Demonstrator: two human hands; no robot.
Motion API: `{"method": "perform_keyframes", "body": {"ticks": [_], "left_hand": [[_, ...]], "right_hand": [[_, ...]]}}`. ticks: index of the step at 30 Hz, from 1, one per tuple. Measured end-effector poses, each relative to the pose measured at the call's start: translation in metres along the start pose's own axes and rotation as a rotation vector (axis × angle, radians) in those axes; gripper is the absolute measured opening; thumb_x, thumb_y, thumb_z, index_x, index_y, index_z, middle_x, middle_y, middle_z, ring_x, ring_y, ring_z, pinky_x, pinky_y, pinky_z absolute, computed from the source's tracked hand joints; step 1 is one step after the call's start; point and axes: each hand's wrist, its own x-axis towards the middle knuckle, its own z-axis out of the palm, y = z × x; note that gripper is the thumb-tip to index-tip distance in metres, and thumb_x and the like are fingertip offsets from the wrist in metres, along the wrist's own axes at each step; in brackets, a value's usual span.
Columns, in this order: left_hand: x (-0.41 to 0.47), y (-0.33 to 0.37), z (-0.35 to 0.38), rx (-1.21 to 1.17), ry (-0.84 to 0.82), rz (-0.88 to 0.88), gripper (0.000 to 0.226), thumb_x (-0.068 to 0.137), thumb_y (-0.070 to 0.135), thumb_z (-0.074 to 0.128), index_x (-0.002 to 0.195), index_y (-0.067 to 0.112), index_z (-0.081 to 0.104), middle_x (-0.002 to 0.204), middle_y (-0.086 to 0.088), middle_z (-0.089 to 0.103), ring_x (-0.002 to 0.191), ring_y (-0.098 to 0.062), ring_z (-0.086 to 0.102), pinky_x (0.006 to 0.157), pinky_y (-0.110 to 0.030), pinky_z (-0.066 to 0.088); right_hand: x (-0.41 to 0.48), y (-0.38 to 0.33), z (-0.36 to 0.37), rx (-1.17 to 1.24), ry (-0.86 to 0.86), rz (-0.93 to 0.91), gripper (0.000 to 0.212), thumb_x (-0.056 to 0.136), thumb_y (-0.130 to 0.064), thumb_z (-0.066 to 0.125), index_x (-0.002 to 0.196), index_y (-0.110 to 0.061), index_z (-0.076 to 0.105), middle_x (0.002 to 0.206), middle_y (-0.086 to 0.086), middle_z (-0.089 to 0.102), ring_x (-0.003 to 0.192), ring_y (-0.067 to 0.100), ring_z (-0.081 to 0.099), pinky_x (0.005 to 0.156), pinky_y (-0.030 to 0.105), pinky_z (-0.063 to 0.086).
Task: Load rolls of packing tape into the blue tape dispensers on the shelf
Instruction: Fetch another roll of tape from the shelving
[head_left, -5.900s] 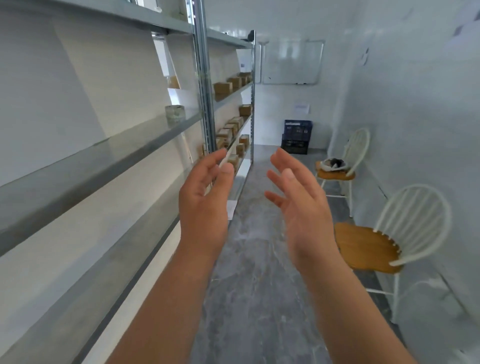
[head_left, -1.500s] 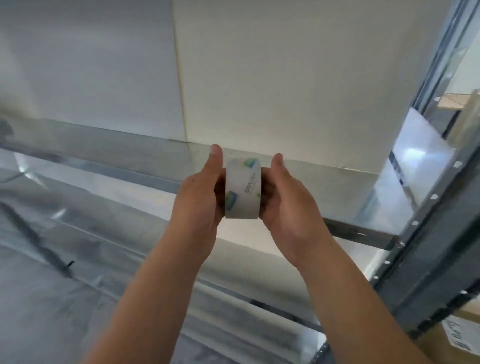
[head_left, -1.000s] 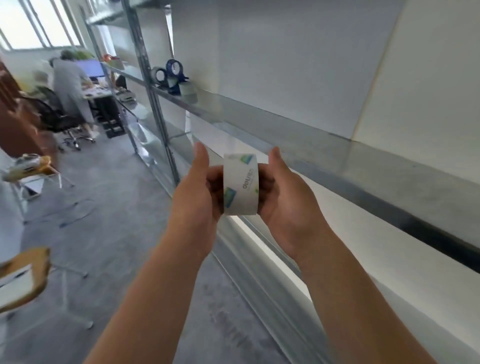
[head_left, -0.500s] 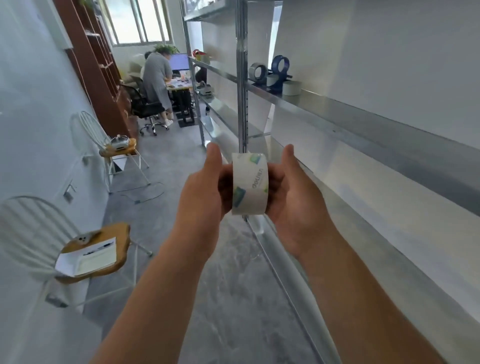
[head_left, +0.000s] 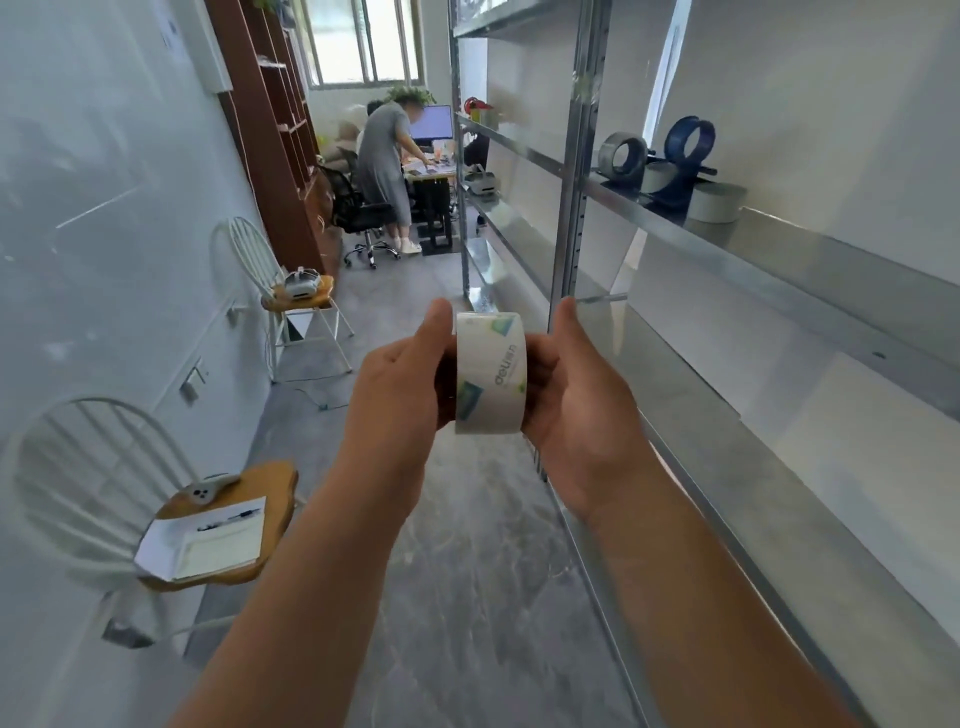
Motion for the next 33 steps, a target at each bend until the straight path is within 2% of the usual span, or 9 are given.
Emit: {"method": "perform_keyframes", "body": {"ticks": [8,11,14,17,21,23,26,29,33], "left_hand": [[0.135,0.015,0.017,-0.035,0.092,0.006,0.043,0.101,0.052,0.052,0.085,0.021,0.076,0.089,-0.003,0.082,0.094,-0.026,0.079,0.086,-0.044,0.064],[0.178,0.021,0.013,-0.045,0.117,0.012,0.046,0.102,0.048,0.052,0.075,0.020,0.077,0.078,0.003,0.082,0.081,-0.019,0.080,0.080,-0.039,0.064],[0.223,0.025,0.006,-0.062,0.146,0.006,0.057,0.102,0.047,0.052,0.057,0.028,0.080,0.072,0.005,0.080,0.074,-0.017,0.079,0.082,-0.043,0.063],[0.267,0.021,-0.003,-0.078,0.146,0.016,0.054,0.101,0.048,0.052,0.060,0.029,0.081,0.076,0.004,0.081,0.080,-0.020,0.079,0.085,-0.045,0.063],[0.336,0.012,-0.023,-0.079,0.140,0.000,0.049,0.101,0.049,0.051,0.071,0.020,0.077,0.074,0.004,0.081,0.086,-0.025,0.078,0.085,-0.045,0.062],[0.375,0.009,-0.036,-0.078,0.123,-0.004,0.052,0.102,0.048,0.052,0.068,0.021,0.079,0.077,0.001,0.082,0.091,-0.028,0.078,0.089,-0.048,0.062],[0.434,0.015,-0.056,-0.059,0.071,0.002,0.054,0.103,0.046,0.051,0.059,0.038,0.080,0.078,0.001,0.082,0.091,-0.027,0.078,0.093,-0.051,0.061],[0.492,0.022,-0.071,-0.054,0.022,0.014,0.053,0.103,0.047,0.050,0.070,0.022,0.084,0.084,-0.006,0.082,0.095,-0.032,0.079,0.092,-0.051,0.062],[0.560,0.027,-0.076,-0.012,-0.065,0.040,0.052,0.105,0.046,0.048,0.092,0.005,0.077,0.089,-0.013,0.082,0.090,-0.032,0.080,0.090,-0.051,0.063]], "right_hand": [[0.155,-0.017,-0.001,-0.008,-0.117,0.049,0.072,0.101,-0.065,0.034,0.123,-0.008,0.073,0.115,0.016,0.078,0.112,0.032,0.073,0.104,0.052,0.056],[0.203,-0.019,0.009,-0.009,-0.154,0.083,0.072,0.103,-0.064,0.034,0.121,-0.008,0.074,0.115,0.018,0.077,0.112,0.034,0.072,0.101,0.050,0.056],[0.245,-0.017,0.019,0.018,-0.183,0.104,0.069,0.103,-0.062,0.035,0.121,-0.009,0.075,0.116,0.017,0.077,0.112,0.032,0.073,0.102,0.049,0.057],[0.289,-0.009,0.031,0.005,-0.180,0.115,0.068,0.102,-0.062,0.036,0.119,-0.010,0.076,0.110,0.014,0.079,0.105,0.027,0.074,0.098,0.044,0.058],[0.352,0.007,0.050,0.034,-0.151,0.129,0.058,0.103,-0.055,0.042,0.112,-0.010,0.078,0.097,0.009,0.079,0.096,0.024,0.073,0.090,0.042,0.058],[0.386,0.016,0.063,0.049,-0.130,0.134,0.053,0.103,-0.051,0.047,0.113,-0.009,0.077,0.094,0.009,0.078,0.095,0.025,0.072,0.087,0.042,0.058],[0.438,0.023,0.088,0.070,-0.086,0.135,0.053,0.103,-0.049,0.049,0.120,-0.005,0.074,0.101,0.013,0.075,0.101,0.030,0.069,0.092,0.047,0.055],[0.489,0.027,0.106,0.103,-0.050,0.120,0.054,0.103,-0.047,0.050,0.121,-0.003,0.073,0.102,0.014,0.075,0.099,0.029,0.069,0.090,0.046,0.056],[0.540,0.025,0.110,0.117,0.034,0.081,0.053,0.104,-0.048,0.047,0.120,-0.004,0.073,0.095,0.010,0.077,0.091,0.025,0.072,0.081,0.040,0.059]]}}
